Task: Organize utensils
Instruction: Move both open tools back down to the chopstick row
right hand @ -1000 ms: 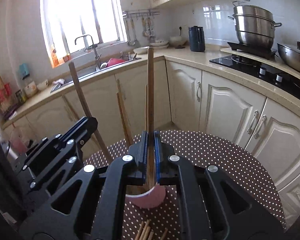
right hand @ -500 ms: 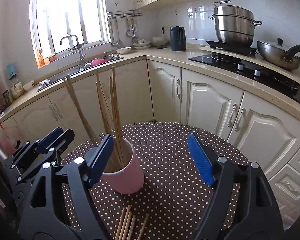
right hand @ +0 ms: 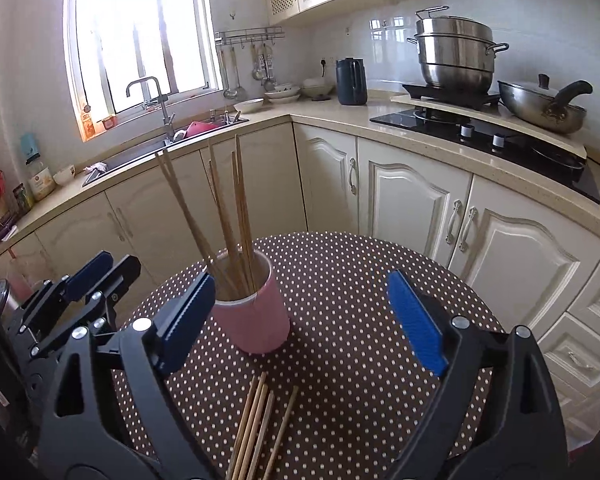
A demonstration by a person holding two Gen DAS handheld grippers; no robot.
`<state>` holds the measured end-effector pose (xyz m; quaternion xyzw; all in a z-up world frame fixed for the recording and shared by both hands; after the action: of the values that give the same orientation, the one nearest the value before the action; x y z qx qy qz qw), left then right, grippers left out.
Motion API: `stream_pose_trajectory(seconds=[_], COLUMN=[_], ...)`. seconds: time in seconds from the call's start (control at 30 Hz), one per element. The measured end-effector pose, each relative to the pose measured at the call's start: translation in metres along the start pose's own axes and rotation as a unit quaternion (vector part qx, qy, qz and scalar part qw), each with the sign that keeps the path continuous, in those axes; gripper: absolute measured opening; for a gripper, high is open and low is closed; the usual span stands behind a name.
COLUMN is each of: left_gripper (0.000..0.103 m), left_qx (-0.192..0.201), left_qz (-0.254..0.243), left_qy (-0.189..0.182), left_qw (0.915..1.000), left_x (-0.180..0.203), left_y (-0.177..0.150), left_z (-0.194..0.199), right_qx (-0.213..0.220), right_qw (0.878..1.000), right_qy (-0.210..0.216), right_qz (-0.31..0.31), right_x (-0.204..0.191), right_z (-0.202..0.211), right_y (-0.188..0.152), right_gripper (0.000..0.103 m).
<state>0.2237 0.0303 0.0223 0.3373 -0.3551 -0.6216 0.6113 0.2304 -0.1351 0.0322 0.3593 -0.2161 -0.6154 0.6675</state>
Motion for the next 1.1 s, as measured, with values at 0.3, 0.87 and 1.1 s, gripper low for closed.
stream_pose_trajectory(seconds=[0.3,0.87,1.1], left_gripper=[0.049,0.049,0.049], left_qx=[0.002,-0.075,-0.111], left_qz=[0.001,0.015,0.005], left_qy=[0.001,-0.001,-0.012], left_qw=[1.0000,0.9970,0.9938], left_x=[0.005,-0.002,0.008], left_y=[-0.019,-0.100,-0.127], left_z=[0.026,0.016,0.002], right_qx=[-0.026,-0.156,-0.192], right_qw=[1.000,0.986,0.979], right_qy=[0.001,-0.028,-0.034], right_qz=[-0.015,-0.047,-0.052], right_x=[0.005,0.023,0.023], right_z=[0.011,-0.043,-0.067], right_y=[-0.033,-0.130,-0.157], right_gripper=[0.090,0.092,0.092])
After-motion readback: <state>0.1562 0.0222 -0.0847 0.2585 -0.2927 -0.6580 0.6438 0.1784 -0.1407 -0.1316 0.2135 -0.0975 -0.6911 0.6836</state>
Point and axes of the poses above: each gripper's, at about its wrist camera, not at the fingertips, and z roughly against the way its jaws point, x to its right, y to its top, the point moved 7 cm from there along -z, roughly the way its jaws point, and after that the axes turned 9 degrees about -x, right-handed, at the moved point
